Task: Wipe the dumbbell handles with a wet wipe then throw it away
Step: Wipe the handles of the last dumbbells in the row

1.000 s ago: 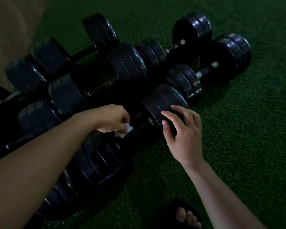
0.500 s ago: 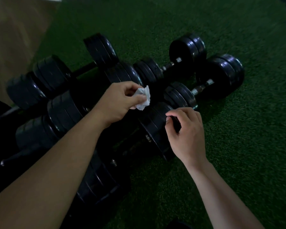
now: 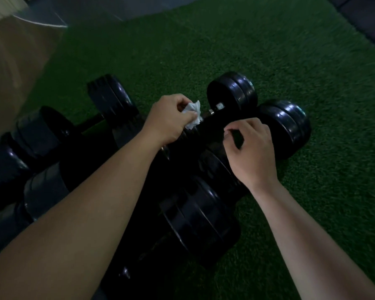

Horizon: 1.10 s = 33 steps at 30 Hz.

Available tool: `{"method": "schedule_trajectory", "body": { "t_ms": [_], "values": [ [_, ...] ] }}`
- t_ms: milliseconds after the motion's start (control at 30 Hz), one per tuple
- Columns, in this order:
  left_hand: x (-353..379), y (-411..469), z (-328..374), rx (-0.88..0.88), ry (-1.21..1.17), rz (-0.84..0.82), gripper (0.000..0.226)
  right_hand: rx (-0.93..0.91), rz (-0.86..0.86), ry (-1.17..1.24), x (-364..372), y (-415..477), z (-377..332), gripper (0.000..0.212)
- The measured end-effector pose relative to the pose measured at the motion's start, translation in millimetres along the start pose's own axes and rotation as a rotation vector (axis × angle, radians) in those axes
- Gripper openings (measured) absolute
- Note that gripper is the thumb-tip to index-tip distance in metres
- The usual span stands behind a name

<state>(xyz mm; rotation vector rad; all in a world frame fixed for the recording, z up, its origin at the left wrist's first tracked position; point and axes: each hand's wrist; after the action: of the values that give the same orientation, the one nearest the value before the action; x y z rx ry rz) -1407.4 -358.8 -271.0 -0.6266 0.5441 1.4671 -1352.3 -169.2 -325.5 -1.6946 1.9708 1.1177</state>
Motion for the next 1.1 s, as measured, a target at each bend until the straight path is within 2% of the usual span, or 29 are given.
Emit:
{"method": "schedule_trajectory", "body": {
  "t_ms": [200, 500, 700, 933, 1100],
  "values": [
    [20, 64, 1, -0.006, 0.254, -0.024, 0.018, -0.036, -0.14, -0.154, 18, 67, 30, 0.026],
    [55, 119, 2, -0.038, 0.393, -0.137, 0.016, 0.013, -0.38, -0.264, 41, 145, 83, 0.06],
    [73, 126, -17, -0.099, 0.425, -0.064, 0.01, 0.034, -0.467, -0.381, 56, 164, 89, 0.054],
    [70, 141, -13, -0.202, 0.409, -0.18, 0.004, 0.059, -0.521, -0.295, 52, 171, 84, 0.051],
    [75, 162, -14, -0.167, 0.41, -0.206, 0.011, 0.056, -0.549, -0.269, 50, 172, 82, 0.051]
  ]
}}
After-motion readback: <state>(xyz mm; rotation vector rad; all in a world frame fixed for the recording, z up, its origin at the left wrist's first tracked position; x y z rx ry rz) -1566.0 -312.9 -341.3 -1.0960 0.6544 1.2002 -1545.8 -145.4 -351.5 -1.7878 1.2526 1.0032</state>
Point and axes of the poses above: each hand's wrist, its own y-axis towards the middle knuckle, its own x-axis out of the palm, z = x × y, and after that the axes turned 3 degrees about -z, right-handed
